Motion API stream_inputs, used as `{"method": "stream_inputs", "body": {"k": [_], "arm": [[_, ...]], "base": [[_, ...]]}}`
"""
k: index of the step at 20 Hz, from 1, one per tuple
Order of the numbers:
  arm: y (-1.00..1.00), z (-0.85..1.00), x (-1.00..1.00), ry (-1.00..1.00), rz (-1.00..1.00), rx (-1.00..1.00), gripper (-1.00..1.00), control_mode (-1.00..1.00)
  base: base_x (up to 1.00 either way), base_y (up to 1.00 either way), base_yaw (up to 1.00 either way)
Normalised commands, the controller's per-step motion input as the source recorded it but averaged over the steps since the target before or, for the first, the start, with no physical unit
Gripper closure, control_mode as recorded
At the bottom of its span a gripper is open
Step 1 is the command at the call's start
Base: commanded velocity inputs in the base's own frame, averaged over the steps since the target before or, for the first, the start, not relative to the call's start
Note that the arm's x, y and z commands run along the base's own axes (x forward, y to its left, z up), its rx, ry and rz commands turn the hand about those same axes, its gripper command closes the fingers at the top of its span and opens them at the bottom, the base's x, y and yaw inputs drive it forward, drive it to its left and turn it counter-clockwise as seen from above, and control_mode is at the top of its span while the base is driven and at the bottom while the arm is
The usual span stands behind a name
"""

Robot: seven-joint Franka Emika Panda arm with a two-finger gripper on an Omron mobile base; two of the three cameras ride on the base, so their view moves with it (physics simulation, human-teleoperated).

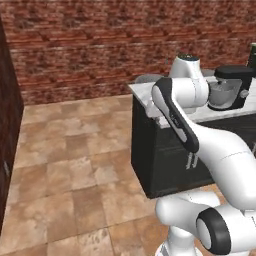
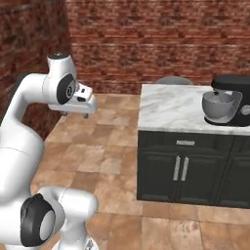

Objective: Navigate to the toaster oven.

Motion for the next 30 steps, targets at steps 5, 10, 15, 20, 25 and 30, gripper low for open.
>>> {"method": "stream_inputs", "body": {"k": [5,10,15,20,25,30], "arm": [[0.00,0.00,0.00,0.00,0.00,0.00,-1.00,1.00],[0.00,0.00,0.00,0.00,0.00,0.00,-1.00,1.00],[0.00,0.00,0.00,0.00,0.00,0.00,-1.00,1.00],[0.00,0.00,0.00,0.00,0.00,0.00,-1.00,1.00],[0.00,0.00,0.00,0.00,0.00,0.00,-1.00,1.00],[0.00,0.00,0.00,0.00,0.00,0.00,-1.00,1.00]], "base": [[0.35,-0.11,-0.67],[0.68,0.37,-0.58],[0.99,0.46,-0.35],[0.97,-0.23,-0.30],[0.60,-1.00,-0.37],[0.43,-1.00,-0.37]]}}
